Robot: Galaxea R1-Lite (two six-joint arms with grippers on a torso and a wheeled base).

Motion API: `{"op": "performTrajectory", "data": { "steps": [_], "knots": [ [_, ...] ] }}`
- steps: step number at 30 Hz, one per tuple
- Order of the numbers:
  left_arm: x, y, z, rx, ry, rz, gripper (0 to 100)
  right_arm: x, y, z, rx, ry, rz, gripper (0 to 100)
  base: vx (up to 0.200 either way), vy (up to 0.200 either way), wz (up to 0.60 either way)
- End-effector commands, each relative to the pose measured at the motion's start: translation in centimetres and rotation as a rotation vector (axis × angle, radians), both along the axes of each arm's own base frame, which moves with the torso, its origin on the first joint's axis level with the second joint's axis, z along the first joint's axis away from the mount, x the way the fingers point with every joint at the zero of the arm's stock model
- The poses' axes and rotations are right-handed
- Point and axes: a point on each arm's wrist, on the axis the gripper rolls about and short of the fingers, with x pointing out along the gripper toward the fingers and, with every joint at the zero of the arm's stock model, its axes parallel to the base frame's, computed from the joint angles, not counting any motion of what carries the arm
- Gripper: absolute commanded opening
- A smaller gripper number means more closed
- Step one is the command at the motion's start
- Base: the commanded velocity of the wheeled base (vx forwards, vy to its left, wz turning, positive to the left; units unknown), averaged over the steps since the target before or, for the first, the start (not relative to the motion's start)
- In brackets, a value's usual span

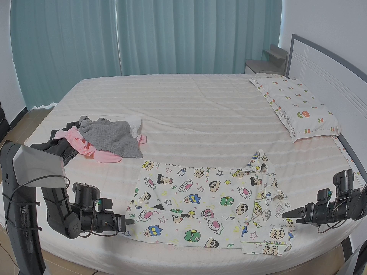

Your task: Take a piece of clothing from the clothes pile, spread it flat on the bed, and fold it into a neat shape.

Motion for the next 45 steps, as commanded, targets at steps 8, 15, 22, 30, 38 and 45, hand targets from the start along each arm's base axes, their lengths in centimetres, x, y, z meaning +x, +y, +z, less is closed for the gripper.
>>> {"op": "performTrajectory", "data": {
  "steps": [8, 15, 22, 30, 38, 45],
  "knots": [
    [-1.6, 0.3, 0.3, 0.017, 0.035, 0.01, 0, 0.1, 0.0, -0.4, -0.002, 0.009, 0.005, 100, 0.0, 0.0, 0.0],
    [-2.3, 0.3, -0.1, 0.027, 0.068, 0.01, 0, 0.2, -0.1, -0.7, -0.006, 0.011, 0.004, 100, 0.0, 0.0, 0.0],
    [-2.0, 0.2, 0.0, 0.025, 0.052, 0.01, 0, 0.2, -0.1, -0.7, -0.012, 0.007, 0.012, 100, 0.0, 0.0, 0.0],
    [-2.0, 0.2, -0.6, 0.031, 0.072, 0.012, 100, 0.2, -0.2, -0.9, -0.02, 0.013, 0.01, 100, 0.0, 0.0, 0.0],
    [-2.4, 1.6, -0.6, 0.022, 0.05, 0.071, 100, 0.7, -1.1, -3.1, -0.096, -0.003, 0.086, 100, 0.0, 0.0, 0.0],
    [-3.8, 3.3, -0.3, -0.137, 0.087, 0.079, 100, 0.8, -3.4, -6.5, -0.117, -0.116, 0.237, 100, 0.0, 0.0, 0.0]
  ]
}}
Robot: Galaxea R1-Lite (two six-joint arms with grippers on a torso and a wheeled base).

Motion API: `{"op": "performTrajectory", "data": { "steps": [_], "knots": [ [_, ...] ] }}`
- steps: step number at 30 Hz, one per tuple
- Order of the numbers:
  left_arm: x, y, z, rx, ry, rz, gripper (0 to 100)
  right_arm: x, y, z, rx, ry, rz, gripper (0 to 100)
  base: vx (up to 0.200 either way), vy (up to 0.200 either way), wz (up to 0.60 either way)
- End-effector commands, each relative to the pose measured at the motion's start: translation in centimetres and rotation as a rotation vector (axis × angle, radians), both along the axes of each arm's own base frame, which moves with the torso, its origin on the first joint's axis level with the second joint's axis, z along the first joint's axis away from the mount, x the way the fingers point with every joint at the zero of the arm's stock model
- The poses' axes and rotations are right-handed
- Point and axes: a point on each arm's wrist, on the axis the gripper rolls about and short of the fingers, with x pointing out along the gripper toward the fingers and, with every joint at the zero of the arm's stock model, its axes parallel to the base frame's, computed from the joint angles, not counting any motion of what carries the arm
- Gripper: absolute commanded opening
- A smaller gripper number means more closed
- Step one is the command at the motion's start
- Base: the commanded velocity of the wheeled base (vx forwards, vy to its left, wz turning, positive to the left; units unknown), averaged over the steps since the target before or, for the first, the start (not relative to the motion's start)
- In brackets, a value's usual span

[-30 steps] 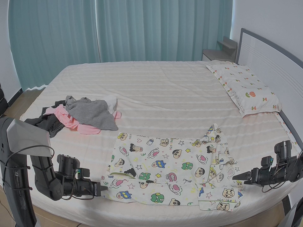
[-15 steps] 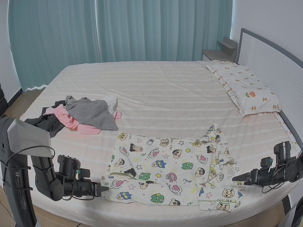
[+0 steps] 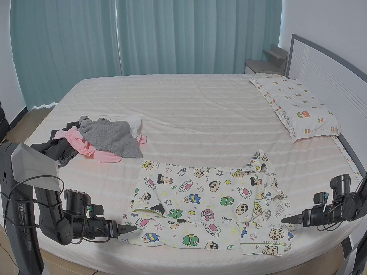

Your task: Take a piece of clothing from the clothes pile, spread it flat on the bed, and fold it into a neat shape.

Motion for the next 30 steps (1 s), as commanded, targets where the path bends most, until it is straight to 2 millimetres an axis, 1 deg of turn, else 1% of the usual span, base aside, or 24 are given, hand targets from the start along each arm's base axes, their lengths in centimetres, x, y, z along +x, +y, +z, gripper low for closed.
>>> {"op": "performTrajectory", "data": {
  "steps": [1, 4, 7, 8, 10, 15, 22, 23, 30],
  "knots": [
    [-1.2, 1.4, 0.1, -0.096, 0.035, 0.021, 100, -0.3, -1.6, -3.4, 0.032, 0.013, 0.072, 100, 0.0, 0.0, 0.0],
    [-1.2, 1.5, 0.3, -0.153, 0.031, 0.033, 100, -0.5, -1.5, -3.8, 0.055, -0.022, 0.116, 100, 0.0, 0.0, 0.0],
    [-1.1, 1.5, 0.4, -0.172, 0.03, 0.039, 100, -0.8, -1.3, -4.2, 0.068, -0.032, 0.153, 100, 0.0, 0.0, 0.0],
    [-1.1, 1.5, 0.5, -0.179, 0.028, 0.042, 100, -1.2, -0.9, -4.7, 0.078, -0.037, 0.191, 100, 0.0, 0.0, 0.0],
    [-1.1, 1.6, 0.5, -0.18, 0.029, 0.045, 100, -1.2, -0.8, -4.8, 0.076, -0.039, 0.198, 100, 0.0, 0.0, 0.0],
    [-1.2, 1.6, 0.5, -0.183, 0.028, 0.043, 100, -1.6, -0.2, -6.2, 0.065, -0.079, 0.225, 100, 0.0, 0.0, 0.0],
    [-1.2, 1.6, 0.5, -0.184, 0.03, 0.043, 100, -2.3, 0.2, -6.8, 0.066, -0.13, 0.242, 100, 0.0, 0.0, 0.0],
    [-1.2, 1.6, 0.5, -0.184, 0.03, 0.044, 100, -2.3, 0.4, -6.9, 0.068, -0.135, 0.249, 0, 0.0, 0.0, 0.0],
    [-1.2, 1.6, 0.5, -0.184, 0.032, 0.044, 100, -2.0, 0.4, -7.0, 0.073, -0.178, 0.262, 0, 0.0, 0.0, 0.0]
  ]
}}
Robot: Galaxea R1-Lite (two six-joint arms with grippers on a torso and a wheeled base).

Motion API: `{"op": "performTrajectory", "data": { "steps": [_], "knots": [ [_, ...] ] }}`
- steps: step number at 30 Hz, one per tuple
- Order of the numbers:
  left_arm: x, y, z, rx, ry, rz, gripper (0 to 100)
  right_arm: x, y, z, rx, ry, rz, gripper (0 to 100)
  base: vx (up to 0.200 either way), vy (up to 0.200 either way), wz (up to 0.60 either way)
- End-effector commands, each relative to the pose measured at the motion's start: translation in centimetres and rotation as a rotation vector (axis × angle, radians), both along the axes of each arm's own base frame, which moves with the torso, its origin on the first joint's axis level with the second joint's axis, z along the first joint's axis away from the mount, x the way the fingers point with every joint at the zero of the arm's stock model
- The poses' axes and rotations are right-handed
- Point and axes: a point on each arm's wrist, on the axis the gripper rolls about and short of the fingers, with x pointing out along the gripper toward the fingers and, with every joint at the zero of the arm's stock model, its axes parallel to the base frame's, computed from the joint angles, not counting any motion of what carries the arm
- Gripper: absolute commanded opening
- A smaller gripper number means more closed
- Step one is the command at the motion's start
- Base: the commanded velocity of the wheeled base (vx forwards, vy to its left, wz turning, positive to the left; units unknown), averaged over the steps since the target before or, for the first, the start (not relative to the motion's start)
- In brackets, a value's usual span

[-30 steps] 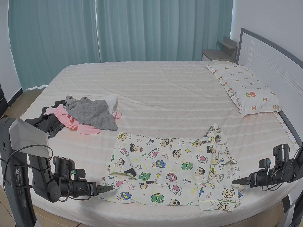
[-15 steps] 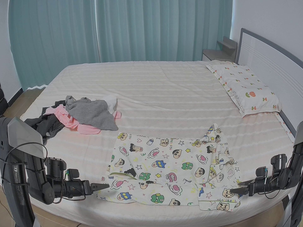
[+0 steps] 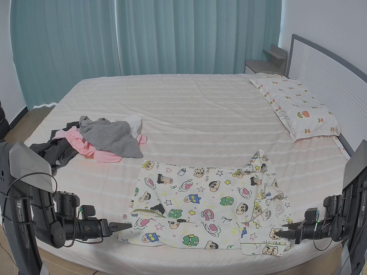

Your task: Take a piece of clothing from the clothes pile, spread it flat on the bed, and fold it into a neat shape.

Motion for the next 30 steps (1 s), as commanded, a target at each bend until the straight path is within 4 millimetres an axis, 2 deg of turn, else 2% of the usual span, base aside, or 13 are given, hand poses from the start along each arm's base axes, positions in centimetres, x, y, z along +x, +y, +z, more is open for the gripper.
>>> {"op": "performTrajectory", "data": {
  "steps": [1, 8, 14, 18, 22, 30],
  "knots": [
    [0.0, 0.0, 0.0, 0.0, 0.002, 0.0, 100, -0.7, 0.2, -0.7, 0.02, 0.055, 0.007, 0, 0.0, 0.0, 0.0],
    [0.0, 0.0, 0.0, 0.0, 0.002, 0.0, 100, -0.6, -0.1, -0.3, 0.029, 0.033, 0.002, 0, 0.0, 0.0, 0.0],
    [-0.1, 0.0, -0.1, 0.0, 0.007, 0.0, 100, -0.1, -1.0, 2.3, 0.084, -0.034, -0.07, 0, 0.0, 0.0, 0.0],
    [-0.1, 0.0, -0.1, 0.0, 0.007, 0.0, 100, 0.2, -1.0, 3.2, 0.105, -0.045, -0.105, 0, 0.0, 0.0, 0.0],
    [-0.1, 0.0, -0.1, 0.0, 0.008, 0.0, 100, 0.2, -0.9, 3.0, 0.114, -0.031, -0.117, 0, 0.0, 0.0, 0.0],
    [-0.1, 0.0, -0.1, 0.001, 0.007, -0.003, 100, 2.1, -1.5, 1.4, 0.078, -0.031, -0.159, 0, 0.0, 0.0, 0.0]
  ]
}}
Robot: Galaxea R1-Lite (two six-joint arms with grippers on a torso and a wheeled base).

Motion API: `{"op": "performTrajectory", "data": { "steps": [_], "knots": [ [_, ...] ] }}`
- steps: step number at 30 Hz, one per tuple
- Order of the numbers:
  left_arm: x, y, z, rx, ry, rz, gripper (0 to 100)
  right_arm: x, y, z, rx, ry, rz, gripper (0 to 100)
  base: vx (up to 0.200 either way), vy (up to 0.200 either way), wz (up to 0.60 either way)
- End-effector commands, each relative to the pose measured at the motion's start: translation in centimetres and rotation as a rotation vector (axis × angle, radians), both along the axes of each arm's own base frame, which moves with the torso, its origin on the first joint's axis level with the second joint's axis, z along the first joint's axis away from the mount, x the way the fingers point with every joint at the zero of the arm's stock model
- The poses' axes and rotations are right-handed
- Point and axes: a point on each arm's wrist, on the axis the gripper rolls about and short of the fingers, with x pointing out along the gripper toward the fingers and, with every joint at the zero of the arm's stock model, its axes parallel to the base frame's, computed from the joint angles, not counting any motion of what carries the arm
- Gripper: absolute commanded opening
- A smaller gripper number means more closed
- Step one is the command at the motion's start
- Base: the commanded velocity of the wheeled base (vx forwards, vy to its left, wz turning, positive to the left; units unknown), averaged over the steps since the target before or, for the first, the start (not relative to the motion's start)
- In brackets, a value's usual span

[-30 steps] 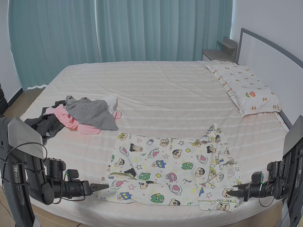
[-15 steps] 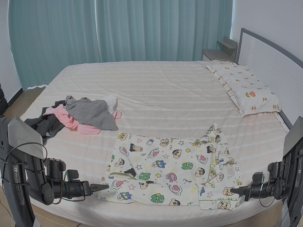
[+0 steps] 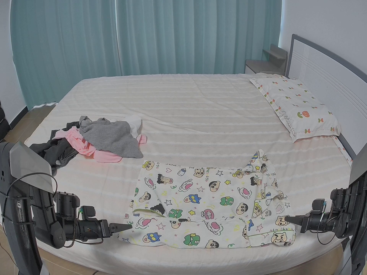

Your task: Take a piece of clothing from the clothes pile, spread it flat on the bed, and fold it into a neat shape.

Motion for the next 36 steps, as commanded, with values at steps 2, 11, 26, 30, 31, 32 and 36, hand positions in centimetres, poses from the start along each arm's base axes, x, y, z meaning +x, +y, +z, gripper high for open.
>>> {"op": "performTrajectory", "data": {
  "steps": [2, 11, 26, 30, 31, 32, 36],
  "knots": [
    [0.0, 0.0, 0.0, 0.0, 0.002, 0.0, 100, 1.0, -0.1, -0.8, -0.004, -0.004, 0.001, 0, 0.0, 0.0, 0.0],
    [0.0, 0.0, -0.1, 0.001, 0.002, -0.001, 100, 1.4, -0.1, -1.3, -0.003, 0.002, 0.007, 0, 0.0, 0.0, 0.0],
    [-0.1, 0.0, 0.0, 0.001, 0.001, -0.001, 100, 1.6, -0.7, 0.9, -0.041, -0.069, -0.084, 100, 0.0, 0.0, 0.0],
    [-0.3, 0.0, -0.2, 0.001, -0.002, -0.001, 100, 0.3, 0.0, 2.8, -0.024, -0.077, -0.082, 100, 0.0, 0.0, 0.0],
    [-0.3, 0.0, -0.2, 0.0, -0.01, -0.001, 100, -0.2, 0.3, 3.3, -0.022, -0.078, -0.076, 100, 0.0, 0.0, 0.0],
    [-0.4, 0.0, -0.3, 0.0, -0.011, -0.001, 100, -0.6, 0.6, 3.8, -0.02, -0.081, -0.066, 100, 0.0, 0.0, 0.0],
    [-0.5, 0.0, -0.6, 0.0, -0.024, 0.0, 100, -0.7, 1.4, 5.0, -0.015, -0.108, -0.037, 100, 0.0, 0.0, 0.0]
  ]
}}
